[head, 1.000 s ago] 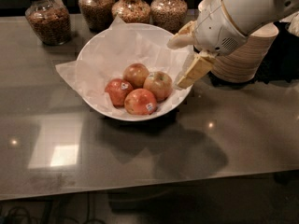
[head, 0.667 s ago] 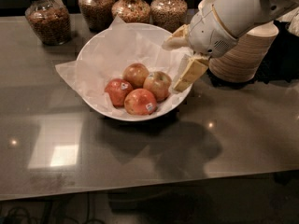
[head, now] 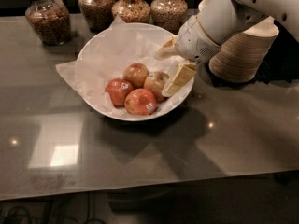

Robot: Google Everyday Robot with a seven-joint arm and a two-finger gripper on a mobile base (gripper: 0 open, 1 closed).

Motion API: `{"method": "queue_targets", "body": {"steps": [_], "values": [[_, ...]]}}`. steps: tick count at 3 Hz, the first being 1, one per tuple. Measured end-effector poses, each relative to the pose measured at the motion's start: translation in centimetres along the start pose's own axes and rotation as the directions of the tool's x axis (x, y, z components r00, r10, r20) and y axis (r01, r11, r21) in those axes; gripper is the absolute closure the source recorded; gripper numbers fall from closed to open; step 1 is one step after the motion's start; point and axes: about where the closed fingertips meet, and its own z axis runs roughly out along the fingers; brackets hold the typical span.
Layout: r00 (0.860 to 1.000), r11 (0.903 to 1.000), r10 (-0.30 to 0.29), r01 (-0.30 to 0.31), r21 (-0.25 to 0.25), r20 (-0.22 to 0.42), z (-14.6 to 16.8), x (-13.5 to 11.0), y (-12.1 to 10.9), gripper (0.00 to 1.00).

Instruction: Pick apple from white bowl

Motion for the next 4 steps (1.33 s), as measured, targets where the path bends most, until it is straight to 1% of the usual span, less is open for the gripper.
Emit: {"method": "queue_targets", "body": {"steps": [1,2,4], "values": [[1.0,0.9998,-0.002,0.002,-0.018,0.004,1.2,0.6,-0.4,0.33],[1.0,0.9996,0.001,-0.001,-0.027,0.005,1.7,0.9,-0.4,0.33],[1.0,0.998,0.021,-0.021,-0.06,0.003,3.6,1.9,0.4,0.35]]}}
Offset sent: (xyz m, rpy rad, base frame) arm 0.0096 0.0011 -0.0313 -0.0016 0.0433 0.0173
